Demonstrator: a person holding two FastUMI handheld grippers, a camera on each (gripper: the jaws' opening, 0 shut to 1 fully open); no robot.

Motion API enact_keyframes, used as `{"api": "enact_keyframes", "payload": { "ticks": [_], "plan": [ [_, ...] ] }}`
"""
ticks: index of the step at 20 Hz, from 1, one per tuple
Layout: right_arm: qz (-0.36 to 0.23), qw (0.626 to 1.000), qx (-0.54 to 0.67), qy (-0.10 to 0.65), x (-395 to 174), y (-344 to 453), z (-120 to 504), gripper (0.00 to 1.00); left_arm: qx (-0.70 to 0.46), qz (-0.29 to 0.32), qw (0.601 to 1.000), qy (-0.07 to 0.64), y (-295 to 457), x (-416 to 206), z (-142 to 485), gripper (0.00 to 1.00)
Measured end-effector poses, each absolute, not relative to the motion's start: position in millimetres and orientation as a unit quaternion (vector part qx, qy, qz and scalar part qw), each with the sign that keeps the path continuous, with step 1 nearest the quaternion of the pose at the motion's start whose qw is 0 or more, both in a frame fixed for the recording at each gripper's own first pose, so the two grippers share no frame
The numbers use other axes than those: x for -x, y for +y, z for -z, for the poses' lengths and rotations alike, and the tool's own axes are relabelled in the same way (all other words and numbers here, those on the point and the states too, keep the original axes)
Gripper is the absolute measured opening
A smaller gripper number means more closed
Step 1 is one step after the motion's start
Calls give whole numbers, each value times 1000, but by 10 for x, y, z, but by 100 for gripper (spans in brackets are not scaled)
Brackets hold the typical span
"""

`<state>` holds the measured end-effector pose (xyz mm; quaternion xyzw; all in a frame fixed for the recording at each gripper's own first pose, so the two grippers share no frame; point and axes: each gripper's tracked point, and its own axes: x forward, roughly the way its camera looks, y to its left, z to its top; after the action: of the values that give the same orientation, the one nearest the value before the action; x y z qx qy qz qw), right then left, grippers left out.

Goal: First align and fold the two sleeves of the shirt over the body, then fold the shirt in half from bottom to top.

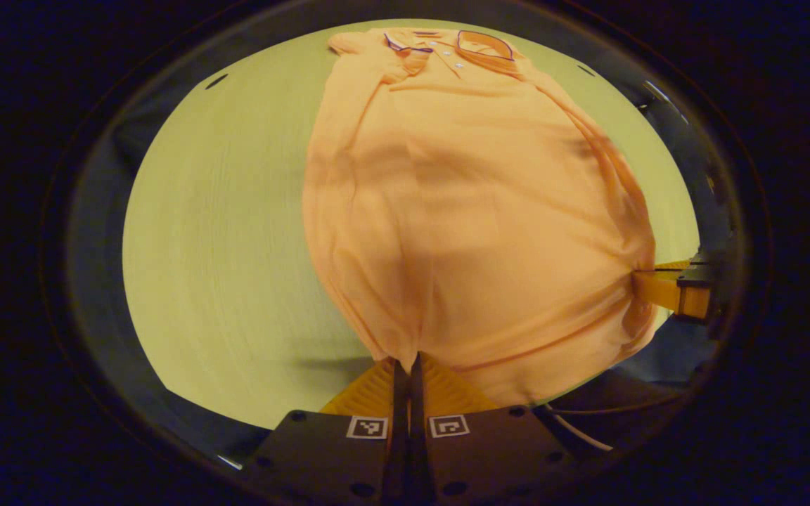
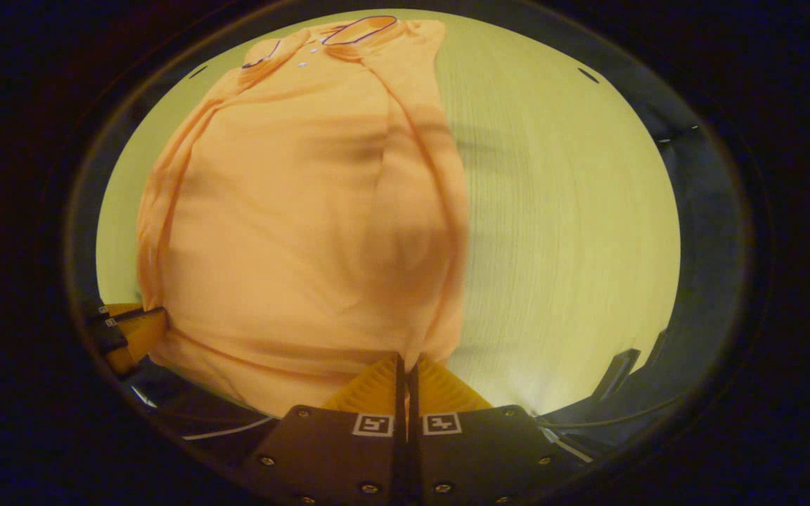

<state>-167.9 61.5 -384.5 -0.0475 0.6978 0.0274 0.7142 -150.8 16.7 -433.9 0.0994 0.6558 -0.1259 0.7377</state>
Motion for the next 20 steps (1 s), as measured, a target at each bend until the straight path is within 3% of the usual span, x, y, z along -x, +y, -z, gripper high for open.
{"api": "enact_keyframes", "payload": {
  "ticks": [12, 20],
  "plan": [
    [-32, 712, -9, 701, 1616, 710, 3705, 1, -71, 120, 754, 641, 173, 1373, 4104, 7],
    [-38, 754, -36, 654, 830, 773, 3235, 1, -51, 116, 784, 608, 171, 751, 3673, 7]
  ]
}}
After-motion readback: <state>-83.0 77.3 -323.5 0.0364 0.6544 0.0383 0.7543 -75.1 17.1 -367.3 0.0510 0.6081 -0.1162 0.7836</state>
